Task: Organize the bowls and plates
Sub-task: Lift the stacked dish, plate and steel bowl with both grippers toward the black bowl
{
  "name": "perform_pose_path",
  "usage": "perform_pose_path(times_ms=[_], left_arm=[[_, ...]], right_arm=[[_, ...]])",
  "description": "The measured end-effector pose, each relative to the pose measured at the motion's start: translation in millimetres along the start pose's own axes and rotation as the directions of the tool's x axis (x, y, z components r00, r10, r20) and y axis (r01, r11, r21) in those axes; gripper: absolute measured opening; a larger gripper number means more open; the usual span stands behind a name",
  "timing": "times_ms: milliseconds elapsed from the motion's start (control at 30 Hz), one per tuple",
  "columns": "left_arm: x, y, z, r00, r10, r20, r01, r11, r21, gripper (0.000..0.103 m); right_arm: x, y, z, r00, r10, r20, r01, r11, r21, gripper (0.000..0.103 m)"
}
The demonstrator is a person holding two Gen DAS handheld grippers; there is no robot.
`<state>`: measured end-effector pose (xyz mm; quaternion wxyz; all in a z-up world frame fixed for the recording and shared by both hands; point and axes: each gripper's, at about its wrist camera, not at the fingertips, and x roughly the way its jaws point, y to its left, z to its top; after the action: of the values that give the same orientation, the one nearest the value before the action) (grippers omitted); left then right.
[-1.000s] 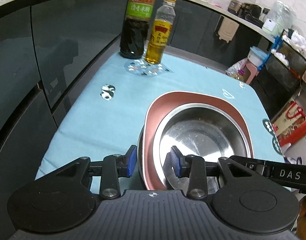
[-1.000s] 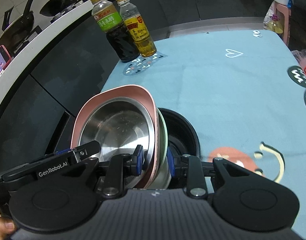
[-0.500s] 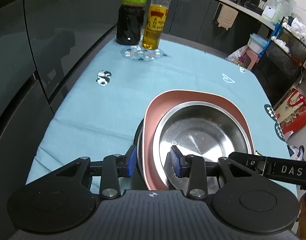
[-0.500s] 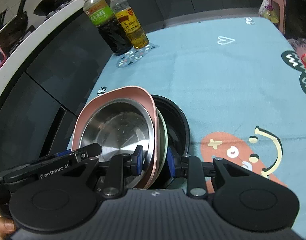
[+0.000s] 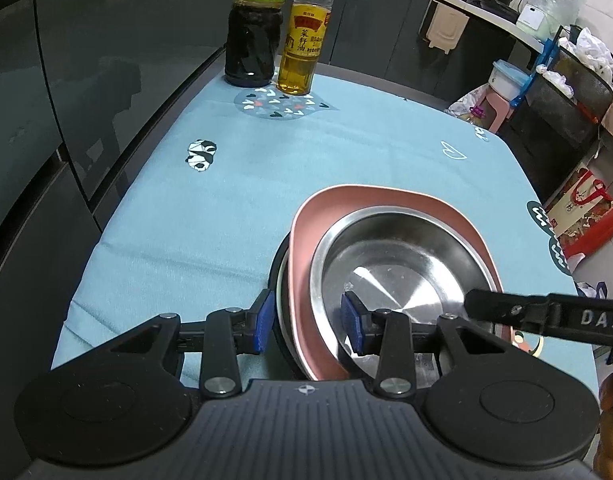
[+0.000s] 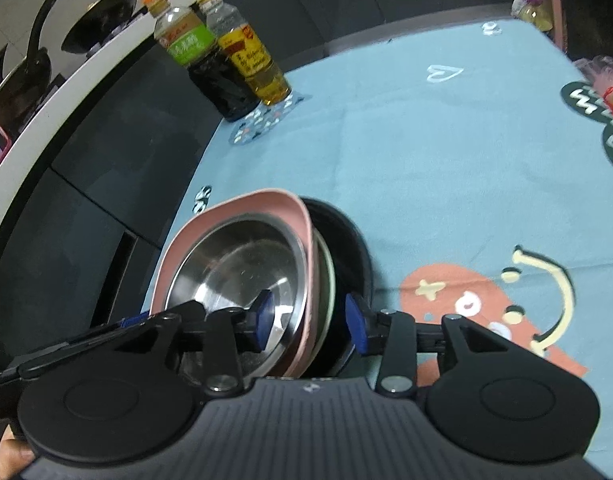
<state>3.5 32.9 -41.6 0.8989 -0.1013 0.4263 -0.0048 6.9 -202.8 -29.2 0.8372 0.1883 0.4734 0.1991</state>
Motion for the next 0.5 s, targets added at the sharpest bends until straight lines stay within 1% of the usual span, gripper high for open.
perform_pose_path(times_ms=[67, 167, 233, 367, 500], left_arm=[[-0.8, 2.3, 0.9, 1.000, -0.001, -0.012, 0.000, 1.000, -0.015, 0.033], [-4.4, 6.2, 0.9, 1.000, -0.015, -0.012, 0.015, 0.999, -0.028, 0.034], [-6.5, 8.3, -0.1, 1.000, -0.021, -0.005, 0.021, 0.999, -0.033, 0.035], [-5.7, 13.2, -2.6, 0.999, -0.035, -0.005, 0.034, 0.998, -0.061, 0.041], [2.2, 18.4, -2.7, 0.998, -0.052, -0.026, 0.050, 0.994, -0.094, 0.045]], right_arm=[[-5.6, -1.4, -0.7, 1.000, -0.005, 0.024, 0.005, 1.000, 0.000, 0.027], [-9.4, -6.0, -2.1, 0.999, -0.004, 0.038, 0.003, 1.000, 0.012, 0.030], [-8.8, -10.3, -3.5, 0.999, -0.007, 0.035, 0.006, 1.000, 0.029, 0.031], [-4.6, -16.8, -4.4, 1.000, 0.009, 0.023, -0.010, 0.997, 0.077, 0.036], [-0.5, -15.3, -5.4, 1.000, 0.017, 0.002, -0.017, 0.996, 0.084, 0.037]])
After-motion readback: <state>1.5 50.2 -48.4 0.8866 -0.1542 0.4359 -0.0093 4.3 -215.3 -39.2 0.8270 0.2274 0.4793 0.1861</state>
